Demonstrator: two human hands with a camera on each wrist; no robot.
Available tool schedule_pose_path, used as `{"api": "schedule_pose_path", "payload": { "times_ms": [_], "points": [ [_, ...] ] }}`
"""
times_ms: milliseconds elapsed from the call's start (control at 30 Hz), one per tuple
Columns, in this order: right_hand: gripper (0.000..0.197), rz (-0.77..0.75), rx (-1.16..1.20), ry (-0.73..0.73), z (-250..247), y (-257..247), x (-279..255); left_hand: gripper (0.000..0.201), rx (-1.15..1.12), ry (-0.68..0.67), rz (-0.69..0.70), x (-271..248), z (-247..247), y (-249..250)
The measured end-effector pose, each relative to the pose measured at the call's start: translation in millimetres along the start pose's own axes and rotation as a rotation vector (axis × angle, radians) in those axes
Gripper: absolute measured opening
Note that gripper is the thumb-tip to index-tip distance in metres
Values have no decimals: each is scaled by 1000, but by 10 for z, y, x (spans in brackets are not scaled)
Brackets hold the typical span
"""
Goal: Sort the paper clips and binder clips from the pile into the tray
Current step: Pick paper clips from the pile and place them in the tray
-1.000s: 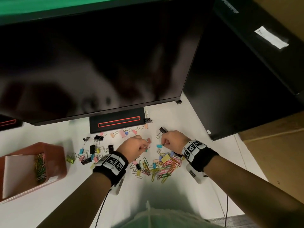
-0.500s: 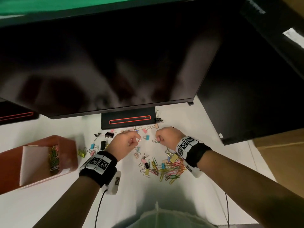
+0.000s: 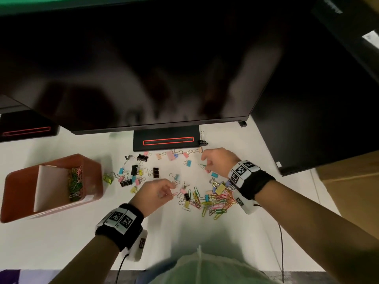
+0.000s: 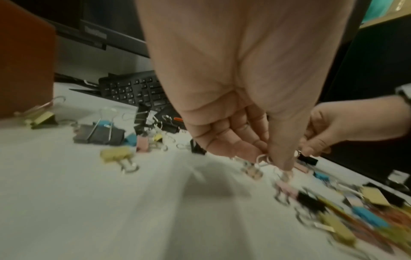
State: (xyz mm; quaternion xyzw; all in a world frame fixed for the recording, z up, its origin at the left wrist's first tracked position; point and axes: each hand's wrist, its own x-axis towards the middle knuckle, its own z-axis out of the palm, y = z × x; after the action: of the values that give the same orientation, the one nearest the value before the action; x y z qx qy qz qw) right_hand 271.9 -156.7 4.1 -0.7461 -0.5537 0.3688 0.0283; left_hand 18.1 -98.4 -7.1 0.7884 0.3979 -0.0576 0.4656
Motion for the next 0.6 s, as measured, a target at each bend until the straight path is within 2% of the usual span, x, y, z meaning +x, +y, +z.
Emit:
{"api": "schedule_pose_path", "payload": {
  "times_ms": [167, 300, 467, 600],
  "points": [
    [32, 61, -249, -110, 124, -217, 163, 31, 1, -59, 6, -114, 275, -40],
    [24, 127, -339, -115, 210, -228, 260, 42, 46, -67, 50, -130, 469, -2],
    [26, 128, -352, -112, 238, -202, 243, 40, 74, 88, 59, -79, 512, 24],
    [25, 71, -330, -116, 195, -181, 174, 49, 94, 134, 20, -57, 356, -35]
  ]
}}
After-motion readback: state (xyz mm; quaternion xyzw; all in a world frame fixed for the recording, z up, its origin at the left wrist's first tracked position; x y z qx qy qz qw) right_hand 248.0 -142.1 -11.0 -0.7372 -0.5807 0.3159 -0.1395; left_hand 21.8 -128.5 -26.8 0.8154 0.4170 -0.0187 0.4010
